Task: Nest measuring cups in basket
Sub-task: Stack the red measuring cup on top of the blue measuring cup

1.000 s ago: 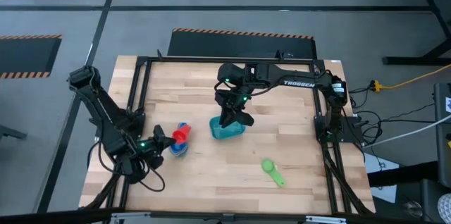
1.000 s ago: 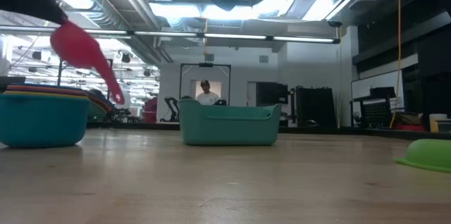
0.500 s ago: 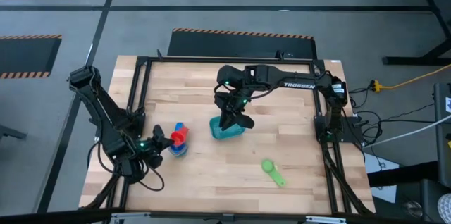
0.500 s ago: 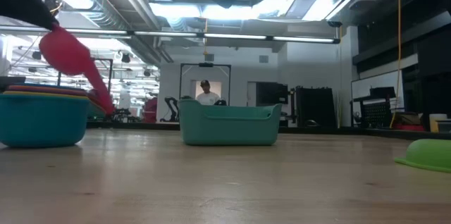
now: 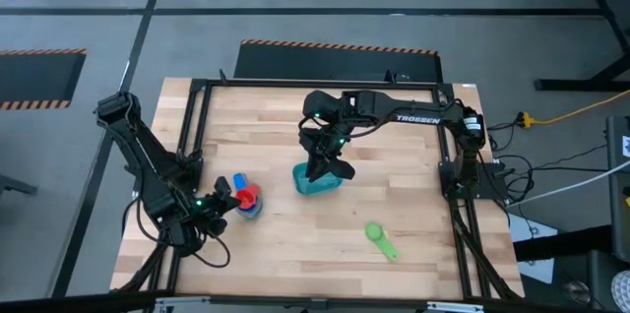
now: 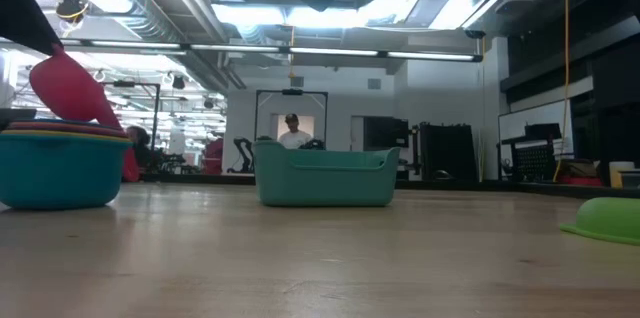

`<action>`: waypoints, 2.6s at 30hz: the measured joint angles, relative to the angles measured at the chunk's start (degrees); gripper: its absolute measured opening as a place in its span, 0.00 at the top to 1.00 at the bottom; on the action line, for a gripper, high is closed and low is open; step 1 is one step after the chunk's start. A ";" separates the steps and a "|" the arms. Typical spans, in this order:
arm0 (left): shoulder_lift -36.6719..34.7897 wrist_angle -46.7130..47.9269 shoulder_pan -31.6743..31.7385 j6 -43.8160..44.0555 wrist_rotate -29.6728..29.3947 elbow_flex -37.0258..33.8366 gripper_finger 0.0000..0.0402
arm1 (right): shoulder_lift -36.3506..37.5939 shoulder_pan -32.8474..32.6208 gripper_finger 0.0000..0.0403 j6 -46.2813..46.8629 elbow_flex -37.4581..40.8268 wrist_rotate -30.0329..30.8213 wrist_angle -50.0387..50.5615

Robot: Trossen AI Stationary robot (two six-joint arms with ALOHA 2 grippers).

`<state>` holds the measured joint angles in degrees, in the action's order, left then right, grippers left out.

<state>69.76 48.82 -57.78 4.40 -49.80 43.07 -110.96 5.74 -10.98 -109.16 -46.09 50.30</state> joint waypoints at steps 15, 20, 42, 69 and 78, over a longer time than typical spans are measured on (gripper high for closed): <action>0.00 0.00 2.64 2.24 8.31 0.00 0.85 | 0.00 0.04 0.78 -0.01 0.00 0.02 -0.41; 0.00 0.00 4.63 4.93 13.54 0.00 0.84 | 0.00 0.04 0.78 -0.01 0.00 0.00 -1.46; -5.40 5.01 5.42 38.25 31.20 0.00 0.83 | -0.04 -5.45 0.78 -4.02 0.02 10.94 -16.59; -5.27 7.89 11.93 66.39 27.89 -0.06 0.83 | -11.66 -14.62 0.78 -7.96 0.09 17.33 -26.94; -5.27 7.60 13.90 70.79 29.39 -4.54 0.83 | -17.58 -14.62 0.78 -7.96 0.09 19.38 -27.96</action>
<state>64.49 56.42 -43.87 75.19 -20.41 38.53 -128.54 -8.88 -18.94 -109.08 -26.70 22.34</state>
